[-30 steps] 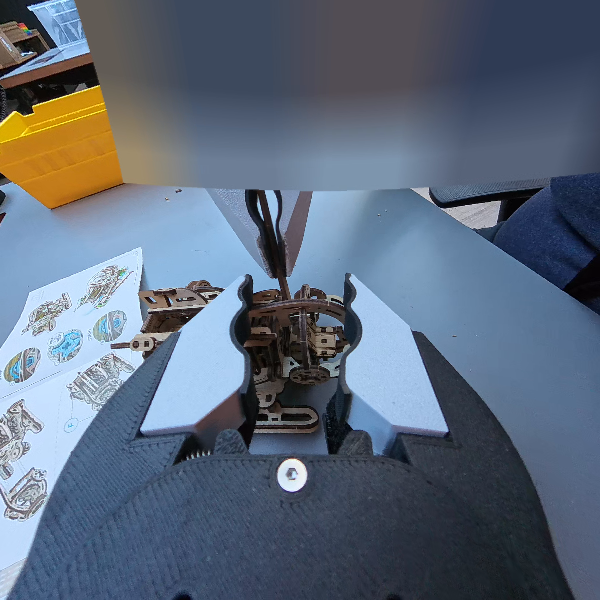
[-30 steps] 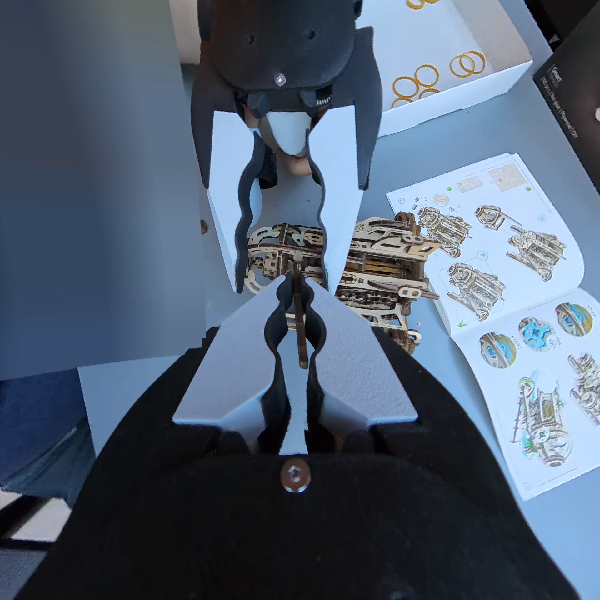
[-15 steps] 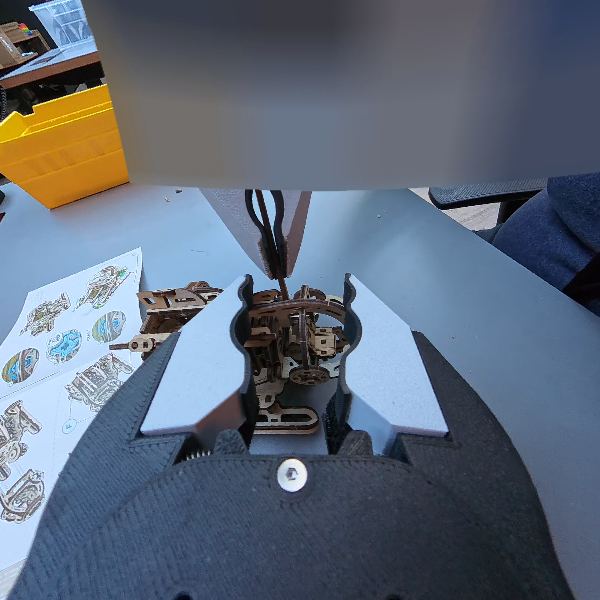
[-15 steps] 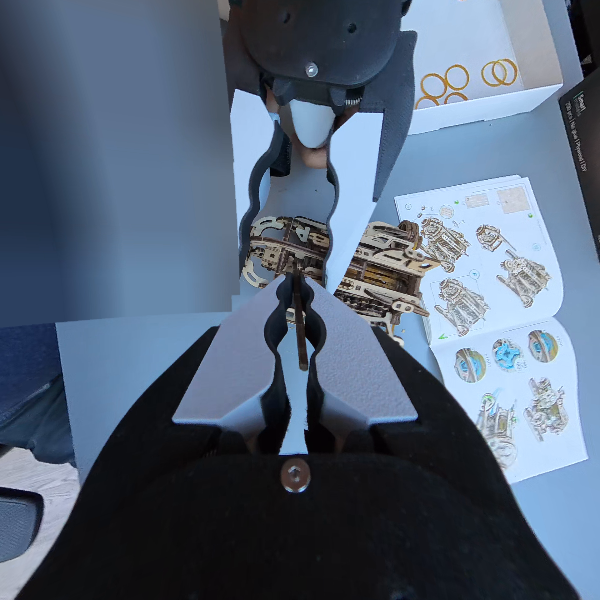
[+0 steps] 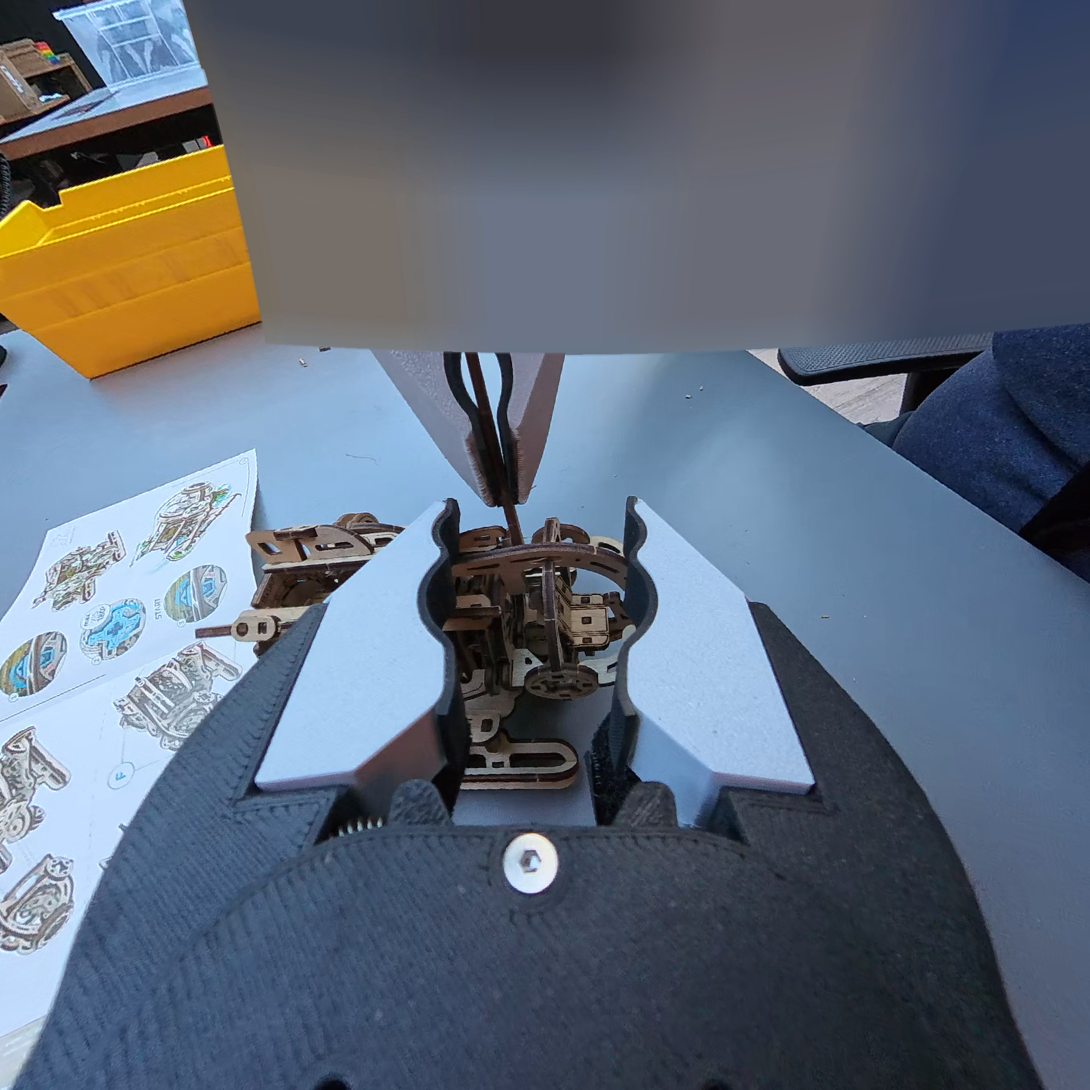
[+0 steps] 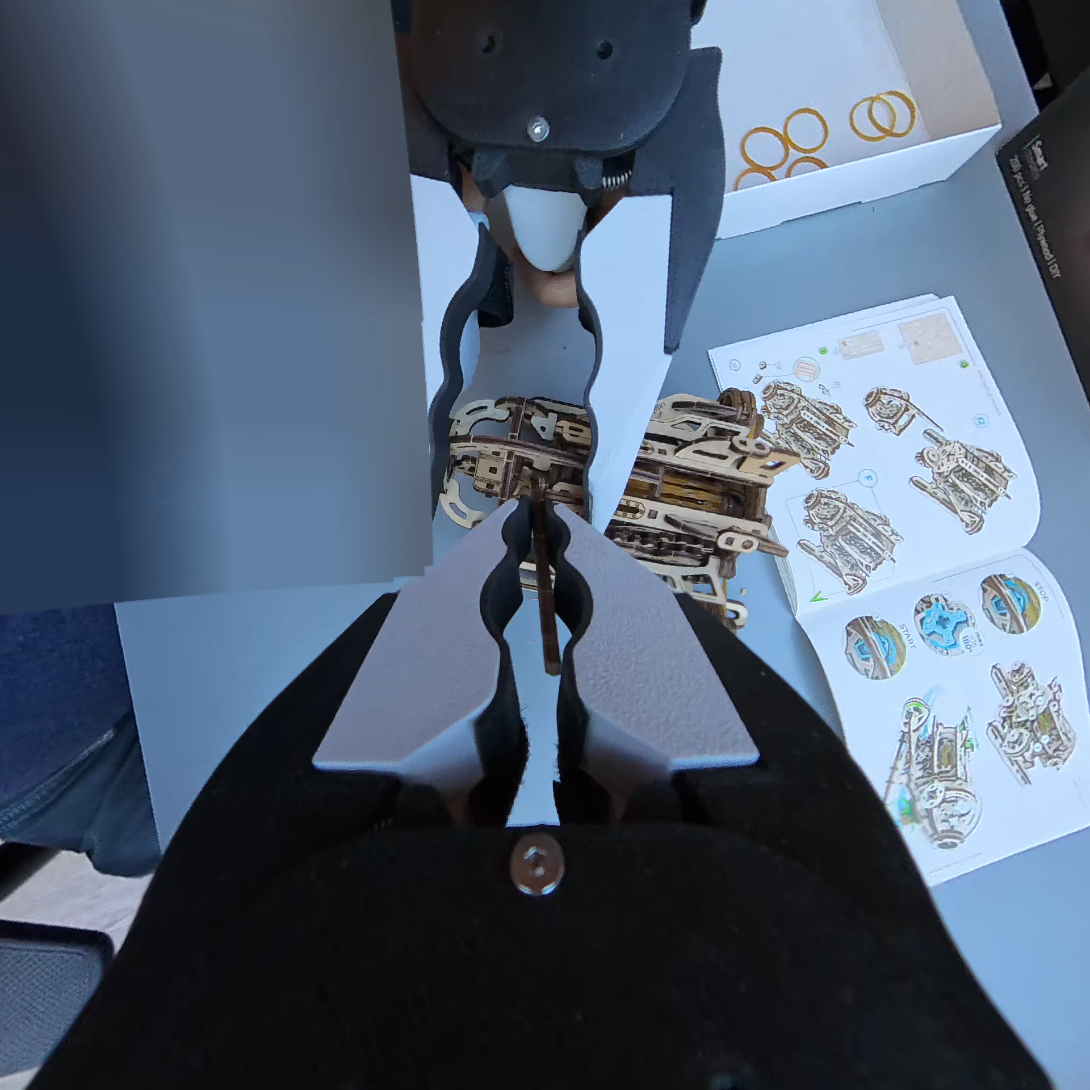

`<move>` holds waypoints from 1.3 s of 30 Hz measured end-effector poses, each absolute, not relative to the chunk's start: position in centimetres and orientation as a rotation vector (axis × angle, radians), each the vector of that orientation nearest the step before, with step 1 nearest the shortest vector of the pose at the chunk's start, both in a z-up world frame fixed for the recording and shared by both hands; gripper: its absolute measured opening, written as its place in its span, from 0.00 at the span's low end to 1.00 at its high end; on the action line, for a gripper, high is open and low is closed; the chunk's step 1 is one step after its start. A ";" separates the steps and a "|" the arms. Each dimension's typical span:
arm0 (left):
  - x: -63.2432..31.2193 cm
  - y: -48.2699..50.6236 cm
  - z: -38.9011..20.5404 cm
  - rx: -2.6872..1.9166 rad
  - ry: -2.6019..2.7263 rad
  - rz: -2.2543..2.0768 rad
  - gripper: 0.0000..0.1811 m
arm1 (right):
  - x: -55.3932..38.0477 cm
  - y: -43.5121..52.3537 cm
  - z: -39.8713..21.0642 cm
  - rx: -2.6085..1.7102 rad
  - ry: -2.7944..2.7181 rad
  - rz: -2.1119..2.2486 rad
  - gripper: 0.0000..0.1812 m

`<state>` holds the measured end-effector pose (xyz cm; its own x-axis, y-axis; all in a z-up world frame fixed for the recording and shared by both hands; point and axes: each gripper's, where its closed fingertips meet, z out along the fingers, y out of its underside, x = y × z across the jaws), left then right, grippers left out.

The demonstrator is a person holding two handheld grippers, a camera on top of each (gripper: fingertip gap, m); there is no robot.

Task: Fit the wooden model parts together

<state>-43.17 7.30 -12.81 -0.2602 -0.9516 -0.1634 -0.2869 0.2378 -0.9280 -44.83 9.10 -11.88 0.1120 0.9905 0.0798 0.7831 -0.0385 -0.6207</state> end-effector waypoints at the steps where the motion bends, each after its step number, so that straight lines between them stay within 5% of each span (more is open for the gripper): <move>1: -43.2 7.3 -12.8 -1.157 1.711 -1.049 0.30 | -44.8 9.1 -11.9 -1.882 -1.701 0.522 0.01; 39: -43.0 7.4 -12.8 -1.159 1.708 -1.048 0.30 | -44.6 9.3 -11.8 -1.916 -1.706 0.612 0.01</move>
